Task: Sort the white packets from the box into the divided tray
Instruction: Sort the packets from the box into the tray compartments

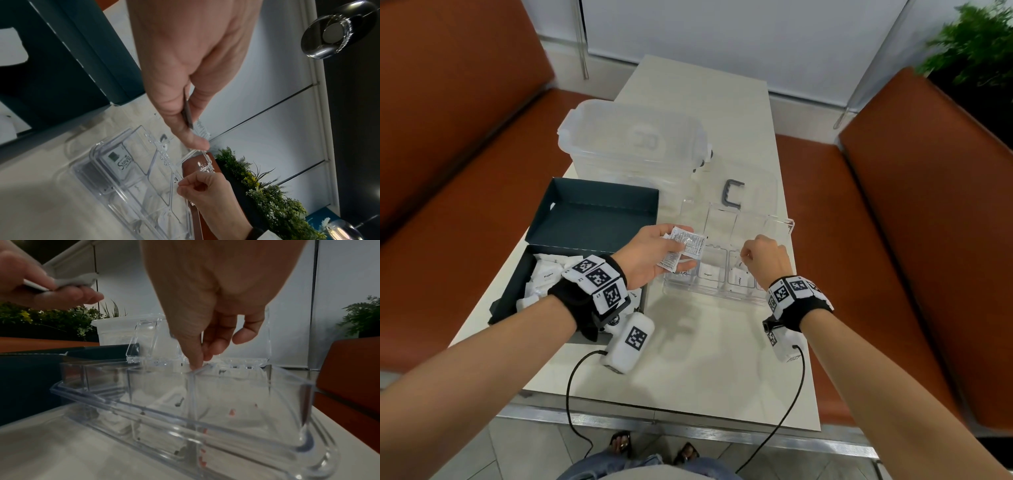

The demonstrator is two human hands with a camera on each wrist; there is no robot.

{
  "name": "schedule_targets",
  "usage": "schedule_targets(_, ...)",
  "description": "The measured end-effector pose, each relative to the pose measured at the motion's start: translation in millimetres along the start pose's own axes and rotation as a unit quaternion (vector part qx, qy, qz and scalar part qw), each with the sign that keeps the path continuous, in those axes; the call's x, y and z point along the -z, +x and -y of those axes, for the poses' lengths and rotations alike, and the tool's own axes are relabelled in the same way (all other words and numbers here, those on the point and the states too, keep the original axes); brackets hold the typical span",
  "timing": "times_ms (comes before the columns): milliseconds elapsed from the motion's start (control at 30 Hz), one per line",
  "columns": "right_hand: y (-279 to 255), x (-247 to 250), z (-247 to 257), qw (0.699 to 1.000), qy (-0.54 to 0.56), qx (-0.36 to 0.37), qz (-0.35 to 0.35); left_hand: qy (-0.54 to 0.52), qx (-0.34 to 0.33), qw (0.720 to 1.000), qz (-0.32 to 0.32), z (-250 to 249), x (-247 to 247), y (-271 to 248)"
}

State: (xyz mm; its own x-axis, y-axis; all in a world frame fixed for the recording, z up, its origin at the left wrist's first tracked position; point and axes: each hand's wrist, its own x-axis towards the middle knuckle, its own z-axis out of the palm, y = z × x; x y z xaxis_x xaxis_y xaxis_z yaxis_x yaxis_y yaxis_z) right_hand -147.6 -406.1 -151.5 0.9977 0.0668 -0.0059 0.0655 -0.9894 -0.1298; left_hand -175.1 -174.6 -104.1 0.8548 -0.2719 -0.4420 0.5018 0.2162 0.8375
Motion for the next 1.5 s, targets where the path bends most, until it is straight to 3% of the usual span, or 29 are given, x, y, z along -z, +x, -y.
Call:
schedule_targets(567, -5.4, 11.1, 8.2, 0.999, -0.030, -0.002, 0.014, -0.019, 0.005, 1.000, 0.005, -1.4, 4.7, -0.3)
schedule_targets(633, -7.7, 18.6, 11.5, 0.999, 0.025, -0.003, -0.028, -0.022, 0.012, 1.000, 0.000, -2.3, 3.9, -0.6)
schedule_targets(700, -13.0, 29.0, 22.0, 0.986, 0.148, 0.003, -0.072, -0.016, 0.016, 1.000, 0.001, -3.4, 1.5, -0.4)
schedule_targets(800, -22.5, 42.3, 45.6, 0.949, 0.310, 0.010, -0.054, 0.005, 0.006, 1.000, 0.022, -3.5, -4.3, -1.1)
schedule_targets(900, -27.0, 45.6, 59.1, 0.928, 0.374, -0.002, 0.000, 0.028, -0.020, 0.998, 0.046, -3.4, -9.7, -1.7)
schedule_targets(1100, -30.9, 51.1, 53.9, 0.872, 0.477, -0.058, -0.090, -0.051, -0.011, 0.999, -0.012, -3.6, -11.0, 1.2)
schedule_targets(1233, -34.6, 49.0, 59.3, 0.896, 0.422, -0.020, -0.138, -0.052, 0.020, 0.998, -0.017, -6.2, -9.8, 2.5)
schedule_targets(1333, -36.1, 45.5, 68.9, 0.921, 0.351, 0.021, -0.168, -0.005, 0.006, 1.000, -0.008, -6.5, -9.4, 1.9)
schedule_targets(1433, -37.6, 43.7, 72.9, 0.942, 0.306, 0.094, -0.100, 0.024, -0.032, 0.999, -0.028, -5.2, -5.9, 2.2)
schedule_targets(1500, -35.0, 45.7, 72.0, 0.939, 0.321, 0.103, -0.058, 0.050, -0.048, 0.996, -0.053, -6.4, -0.1, 2.0)
